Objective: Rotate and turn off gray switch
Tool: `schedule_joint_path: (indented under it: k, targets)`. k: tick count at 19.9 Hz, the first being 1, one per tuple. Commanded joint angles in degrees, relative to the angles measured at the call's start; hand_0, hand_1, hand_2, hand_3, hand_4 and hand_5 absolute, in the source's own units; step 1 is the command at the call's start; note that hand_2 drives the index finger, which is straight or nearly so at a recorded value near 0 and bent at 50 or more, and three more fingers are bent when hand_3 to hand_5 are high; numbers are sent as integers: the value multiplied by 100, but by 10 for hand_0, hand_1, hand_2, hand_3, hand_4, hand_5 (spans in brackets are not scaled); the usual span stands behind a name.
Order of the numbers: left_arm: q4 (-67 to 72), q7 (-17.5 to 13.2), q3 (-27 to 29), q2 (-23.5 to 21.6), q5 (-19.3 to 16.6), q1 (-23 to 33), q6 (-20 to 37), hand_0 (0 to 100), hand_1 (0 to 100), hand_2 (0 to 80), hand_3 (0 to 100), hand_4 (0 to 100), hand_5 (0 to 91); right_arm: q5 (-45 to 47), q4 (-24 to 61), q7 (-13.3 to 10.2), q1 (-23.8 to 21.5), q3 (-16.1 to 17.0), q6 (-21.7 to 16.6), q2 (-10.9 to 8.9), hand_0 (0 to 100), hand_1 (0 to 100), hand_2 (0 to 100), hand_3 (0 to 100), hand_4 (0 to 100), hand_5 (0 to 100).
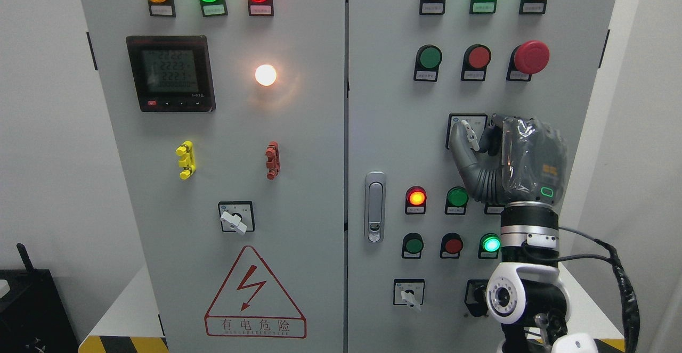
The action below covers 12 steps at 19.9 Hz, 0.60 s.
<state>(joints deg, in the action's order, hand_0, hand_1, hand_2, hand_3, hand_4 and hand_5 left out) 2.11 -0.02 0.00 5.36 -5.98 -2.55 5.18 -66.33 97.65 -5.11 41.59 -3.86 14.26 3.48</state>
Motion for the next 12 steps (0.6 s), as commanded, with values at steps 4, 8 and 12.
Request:
schedule_joint_path:
  k: [4,8,12]
  targets:
    - [0,2,185,0,0,0,0,120,389,0,0,0,0,6,-71,10,-2,-19,-20,12,527,205,780,909,813,903]
    - [0,2,185,0,0,0,0,120,389,0,0,0,0,6,-71,10,-2,-19,-28,12,533,203,785,912,813,908]
    - [0,2,185,0,0,0,0,120,389,0,0,0,0,15,-71,10,-2,-10,-28,12,535,200,787,914,814,911]
